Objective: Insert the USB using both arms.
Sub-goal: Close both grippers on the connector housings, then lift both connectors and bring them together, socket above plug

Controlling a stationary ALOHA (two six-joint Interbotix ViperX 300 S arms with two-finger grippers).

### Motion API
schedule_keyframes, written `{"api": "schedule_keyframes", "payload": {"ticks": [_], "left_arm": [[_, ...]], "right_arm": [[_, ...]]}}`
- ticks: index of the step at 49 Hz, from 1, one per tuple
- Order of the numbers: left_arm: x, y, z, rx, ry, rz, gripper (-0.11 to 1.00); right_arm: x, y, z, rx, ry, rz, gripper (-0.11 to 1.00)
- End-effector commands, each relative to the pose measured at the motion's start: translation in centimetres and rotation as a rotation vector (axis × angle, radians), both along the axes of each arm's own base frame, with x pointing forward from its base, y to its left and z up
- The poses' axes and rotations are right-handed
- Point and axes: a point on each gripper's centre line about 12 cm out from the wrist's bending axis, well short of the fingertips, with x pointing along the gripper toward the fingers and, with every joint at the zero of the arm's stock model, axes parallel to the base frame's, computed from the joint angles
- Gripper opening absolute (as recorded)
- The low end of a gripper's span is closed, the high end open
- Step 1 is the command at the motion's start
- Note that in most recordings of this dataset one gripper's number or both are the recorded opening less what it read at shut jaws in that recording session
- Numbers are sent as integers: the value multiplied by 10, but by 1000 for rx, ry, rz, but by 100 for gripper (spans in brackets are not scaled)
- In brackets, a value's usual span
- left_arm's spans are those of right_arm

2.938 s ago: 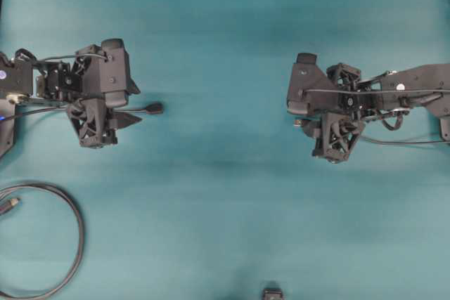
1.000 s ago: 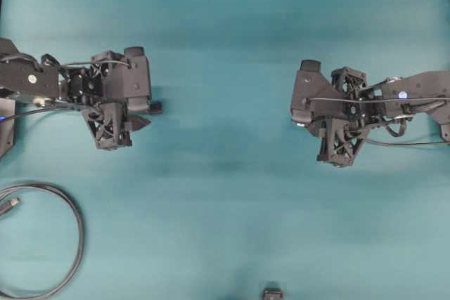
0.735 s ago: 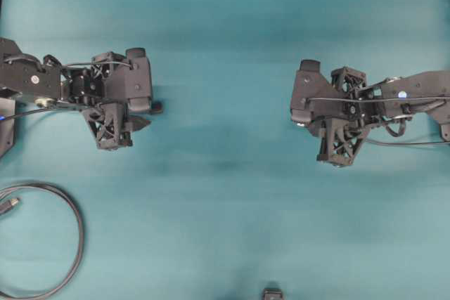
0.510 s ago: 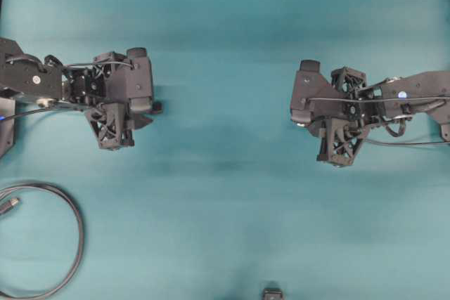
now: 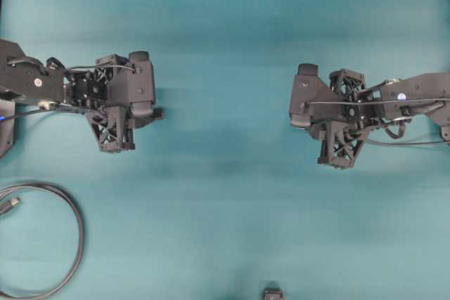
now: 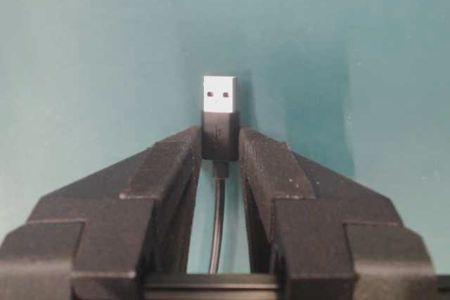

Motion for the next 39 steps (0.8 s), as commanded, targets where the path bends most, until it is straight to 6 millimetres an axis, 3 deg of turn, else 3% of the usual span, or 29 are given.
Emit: {"api": "schedule_keyframes", "payload": {"ticks": [1,23,29,39], "left_arm": [[9,-5,11,4,-35,-23,27],[13,-15,34,-22,129,-21,26],[19,-20,45,-40,163,-3,26],[31,-25,77,-74,63,29,26]], "right_arm": [[8,3,16,4,-58,7,22],[5,-4,58,-74,-102,63,22],[6,-3,65,-74,-117,64,22],[9,-1,84,-80,-152,77,22]]}}
